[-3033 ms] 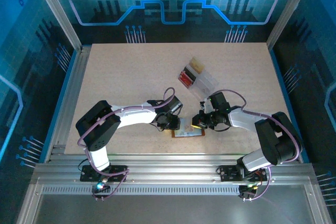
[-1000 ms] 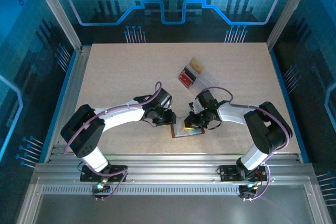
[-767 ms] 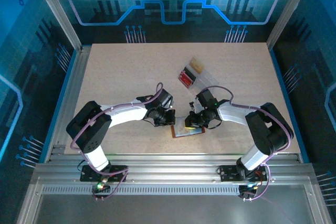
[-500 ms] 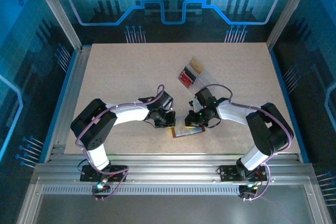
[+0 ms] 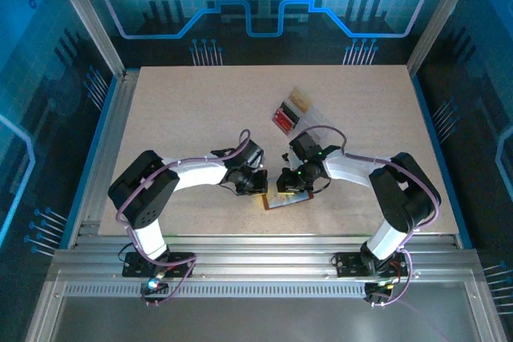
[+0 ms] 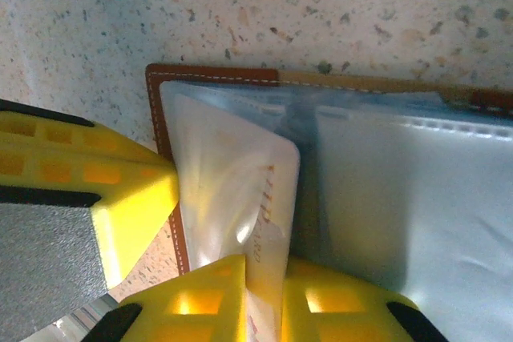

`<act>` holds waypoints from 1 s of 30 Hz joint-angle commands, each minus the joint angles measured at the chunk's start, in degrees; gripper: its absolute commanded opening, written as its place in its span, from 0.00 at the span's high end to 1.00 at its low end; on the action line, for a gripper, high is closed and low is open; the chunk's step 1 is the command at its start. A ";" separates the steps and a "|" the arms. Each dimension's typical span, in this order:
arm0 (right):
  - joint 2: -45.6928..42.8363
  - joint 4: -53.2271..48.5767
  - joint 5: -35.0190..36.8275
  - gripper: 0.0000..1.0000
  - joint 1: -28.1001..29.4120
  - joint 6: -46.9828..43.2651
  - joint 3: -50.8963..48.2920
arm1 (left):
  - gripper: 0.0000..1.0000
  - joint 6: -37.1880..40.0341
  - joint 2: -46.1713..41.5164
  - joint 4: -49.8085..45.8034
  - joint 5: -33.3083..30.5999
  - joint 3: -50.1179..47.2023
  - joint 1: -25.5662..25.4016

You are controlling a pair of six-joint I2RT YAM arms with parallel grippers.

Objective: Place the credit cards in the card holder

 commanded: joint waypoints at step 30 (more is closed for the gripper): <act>2.28 -5.76 3.08 0.87 -0.67 -2.26 6.16 | 0.98 0.29 2.59 0.93 0.10 -2.55 -0.04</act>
